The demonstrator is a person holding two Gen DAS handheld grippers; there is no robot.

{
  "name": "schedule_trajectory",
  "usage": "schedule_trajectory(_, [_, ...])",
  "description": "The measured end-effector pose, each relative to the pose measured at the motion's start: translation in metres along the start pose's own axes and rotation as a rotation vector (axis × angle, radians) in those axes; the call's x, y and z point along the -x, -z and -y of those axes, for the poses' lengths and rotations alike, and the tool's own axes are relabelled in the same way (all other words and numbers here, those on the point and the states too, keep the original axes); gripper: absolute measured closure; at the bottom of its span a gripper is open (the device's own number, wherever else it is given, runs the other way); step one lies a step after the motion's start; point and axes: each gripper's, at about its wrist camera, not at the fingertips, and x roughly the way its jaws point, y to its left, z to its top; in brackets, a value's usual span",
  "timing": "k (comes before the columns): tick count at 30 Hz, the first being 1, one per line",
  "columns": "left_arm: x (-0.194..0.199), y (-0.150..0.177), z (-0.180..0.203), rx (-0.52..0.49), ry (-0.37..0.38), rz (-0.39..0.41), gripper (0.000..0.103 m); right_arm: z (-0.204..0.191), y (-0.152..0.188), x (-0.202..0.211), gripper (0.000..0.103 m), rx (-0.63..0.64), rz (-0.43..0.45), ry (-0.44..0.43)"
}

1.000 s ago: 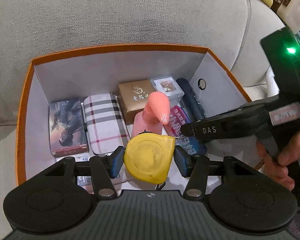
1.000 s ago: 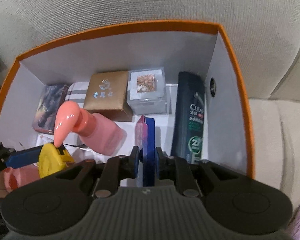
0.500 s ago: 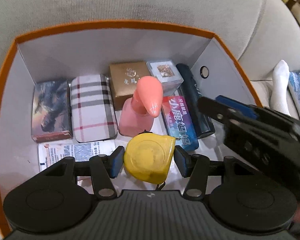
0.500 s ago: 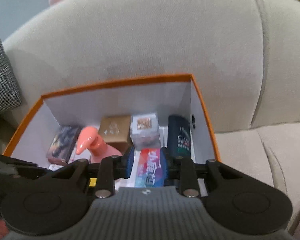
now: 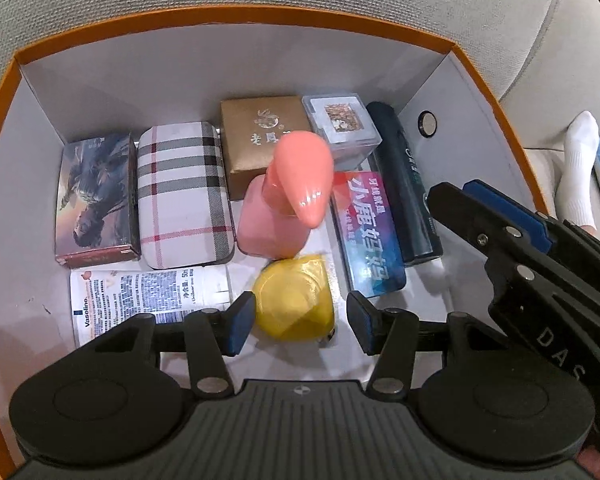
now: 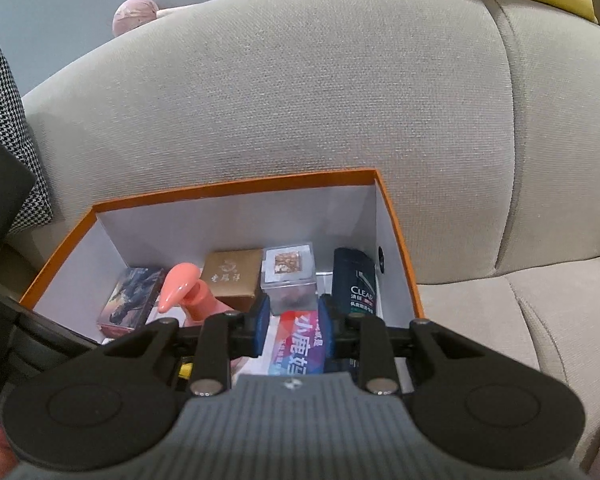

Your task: Organize rigid objects

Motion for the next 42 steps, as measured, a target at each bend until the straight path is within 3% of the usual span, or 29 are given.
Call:
schedule_trajectory(6, [0.011,0.006,0.000,-0.017,-0.002,0.060,0.041,-0.001,0.003,0.002,0.075,0.017,0.012,0.005])
schedule_trajectory(10, [0.035,0.023,0.000,-0.024,0.010,0.165,0.041,0.000,0.001,0.015,0.054,-0.005,0.020,0.038])
schedule_trajectory(13, [0.068,0.039,0.000,-0.027,0.026,0.301,0.041,0.004,-0.005,0.037,0.052,-0.040,0.048,0.028])
schedule_trajectory(17, [0.120,0.070,0.004,-0.034,-0.044,0.527,0.039,0.001,-0.011,0.069,0.042,-0.062,0.071,0.019])
schedule_trajectory(20, [0.155,0.095,0.008,-0.029,-0.076,0.665,0.030,-0.005,-0.014,0.099,0.031,-0.067,0.110,-0.010])
schedule_trajectory(22, [0.175,0.112,0.011,-0.039,-0.140,0.755,0.014,-0.012,-0.015,0.119,0.025,-0.051,0.128,-0.022])
schedule_trajectory(24, [0.188,0.126,0.016,-0.058,-0.238,0.822,0.012,-0.019,-0.013,0.136,0.022,-0.042,0.146,-0.028])
schedule_trajectory(26, [0.196,0.138,0.024,-0.081,-0.353,0.837,0.011,-0.025,-0.010,0.152,0.022,-0.042,0.167,-0.035])
schedule_trajectory(28, [0.202,0.151,0.028,-0.064,-0.410,0.855,0.009,-0.031,-0.005,0.167,0.021,-0.042,0.193,-0.048])
schedule_trajectory(34, [0.200,0.186,0.034,0.000,-0.402,0.909,0.000,-0.052,0.018,0.190,0.011,0.007,0.247,-0.030])
schedule_trajectory(37, [0.191,0.189,0.028,0.044,-0.404,0.865,0.000,-0.058,0.029,0.185,0.011,0.052,0.230,0.009])
schedule_trajectory(42, [0.168,0.186,0.018,0.088,-0.371,0.797,0.000,-0.052,0.044,0.168,0.011,0.014,0.173,0.003])
